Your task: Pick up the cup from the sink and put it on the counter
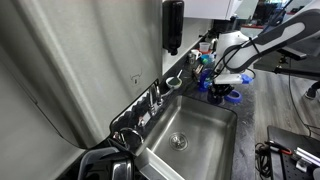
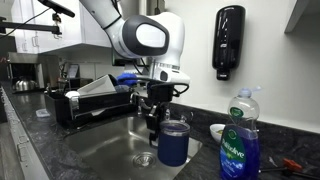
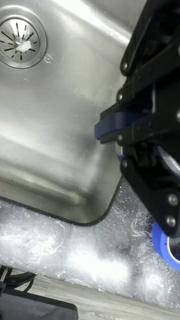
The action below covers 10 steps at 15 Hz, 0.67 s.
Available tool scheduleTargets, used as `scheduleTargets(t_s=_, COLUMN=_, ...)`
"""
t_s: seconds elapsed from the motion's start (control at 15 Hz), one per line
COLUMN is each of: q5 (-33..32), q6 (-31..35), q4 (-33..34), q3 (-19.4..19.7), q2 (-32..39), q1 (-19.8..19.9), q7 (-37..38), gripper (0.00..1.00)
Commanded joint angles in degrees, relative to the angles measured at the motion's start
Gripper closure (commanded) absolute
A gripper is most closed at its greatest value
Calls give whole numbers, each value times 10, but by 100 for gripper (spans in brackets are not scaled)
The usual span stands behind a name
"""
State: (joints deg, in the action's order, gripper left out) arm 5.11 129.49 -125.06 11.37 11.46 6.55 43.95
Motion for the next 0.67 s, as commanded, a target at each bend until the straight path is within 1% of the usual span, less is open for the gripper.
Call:
scheduleTargets(t_s=0.0, q5=11, q6=10, q4=30, q3=12, q2=26, q1=15, q7=4, gripper=96)
scheduleTargets(t_s=0.27, q5=26, q6=24, q4=40, q3=28, q2=48, q1=34, q7=-8, gripper=96)
scheduleTargets(t_s=0.6, q5=78, q6=55, q4=45, q3=30, q2=70, q1=60, q7=-40, gripper=96)
